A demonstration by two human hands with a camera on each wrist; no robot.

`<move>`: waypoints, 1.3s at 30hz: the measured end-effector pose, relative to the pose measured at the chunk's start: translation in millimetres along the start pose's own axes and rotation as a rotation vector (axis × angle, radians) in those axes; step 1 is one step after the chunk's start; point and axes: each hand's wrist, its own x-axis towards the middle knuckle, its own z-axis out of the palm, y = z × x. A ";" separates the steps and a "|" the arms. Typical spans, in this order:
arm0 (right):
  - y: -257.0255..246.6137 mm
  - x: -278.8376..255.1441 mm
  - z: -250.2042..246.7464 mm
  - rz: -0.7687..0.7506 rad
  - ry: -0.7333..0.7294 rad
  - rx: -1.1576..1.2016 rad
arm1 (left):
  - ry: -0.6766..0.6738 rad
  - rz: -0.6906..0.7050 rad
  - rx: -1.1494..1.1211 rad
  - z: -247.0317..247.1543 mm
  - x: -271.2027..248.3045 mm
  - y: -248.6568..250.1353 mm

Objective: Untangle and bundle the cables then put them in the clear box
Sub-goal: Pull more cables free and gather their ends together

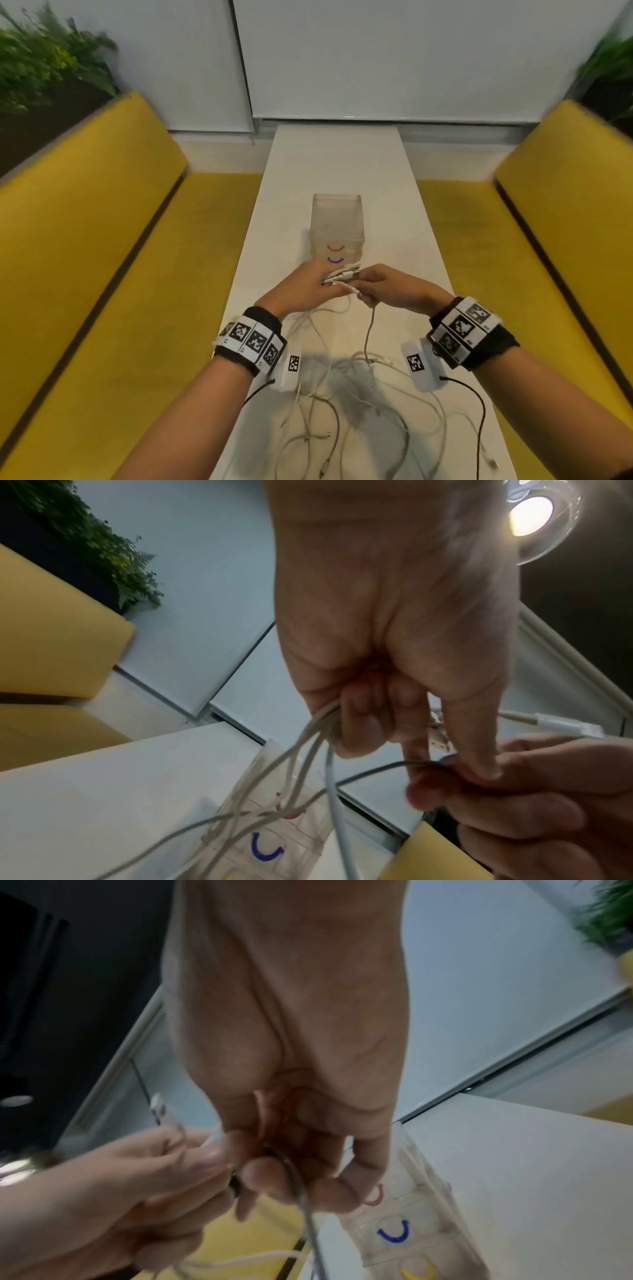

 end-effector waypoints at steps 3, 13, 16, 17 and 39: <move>5.4 -13.3 -4.8 -0.040 -0.020 0.092 | 0.028 -0.024 -0.020 -5.3 -0.2 -3.4; 63.9 -60.5 -41.7 -0.015 0.171 0.135 | 0.410 -0.211 -0.321 -65.9 -26.0 -47.3; 59.2 -66.0 -55.5 -0.011 0.181 0.158 | 0.304 -0.244 -0.278 -59.9 -30.0 -47.3; 54.3 -67.4 -59.5 -0.001 0.192 0.169 | 0.286 -0.257 -0.256 -55.9 -29.2 -47.9; -76.5 -69.6 -52.0 -0.307 0.486 -0.226 | 0.276 0.154 -0.367 -9.9 9.6 69.9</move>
